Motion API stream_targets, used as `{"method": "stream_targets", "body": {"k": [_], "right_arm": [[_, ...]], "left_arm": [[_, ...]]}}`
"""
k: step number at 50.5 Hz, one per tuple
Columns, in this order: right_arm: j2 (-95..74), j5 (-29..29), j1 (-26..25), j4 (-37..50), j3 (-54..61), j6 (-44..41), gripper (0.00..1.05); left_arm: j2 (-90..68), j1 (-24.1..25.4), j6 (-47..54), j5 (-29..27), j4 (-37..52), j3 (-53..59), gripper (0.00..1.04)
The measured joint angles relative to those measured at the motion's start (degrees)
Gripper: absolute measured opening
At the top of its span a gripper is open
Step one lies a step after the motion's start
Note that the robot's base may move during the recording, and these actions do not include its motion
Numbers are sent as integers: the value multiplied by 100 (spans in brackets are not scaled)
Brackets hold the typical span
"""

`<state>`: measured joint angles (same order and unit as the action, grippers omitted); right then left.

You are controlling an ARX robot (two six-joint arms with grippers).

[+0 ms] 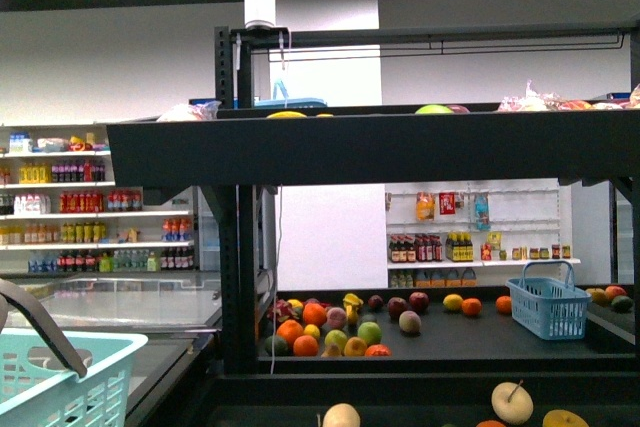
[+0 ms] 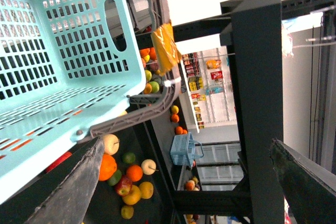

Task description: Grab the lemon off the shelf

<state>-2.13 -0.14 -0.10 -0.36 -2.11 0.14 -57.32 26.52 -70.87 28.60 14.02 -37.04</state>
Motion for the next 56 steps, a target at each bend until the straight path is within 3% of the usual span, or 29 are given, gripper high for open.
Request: {"method": "stream_targets", "body": {"k": [30, 56], "right_arm": [[-2, 0, 0, 0, 0, 0, 97], [0, 0, 0, 0, 0, 0, 97]], "left_arm": [[-2774, -772, -1716, -693, 1163, -1609, 97], [-4127, -999, -1661, -914, 1097, -2911, 97]]}}
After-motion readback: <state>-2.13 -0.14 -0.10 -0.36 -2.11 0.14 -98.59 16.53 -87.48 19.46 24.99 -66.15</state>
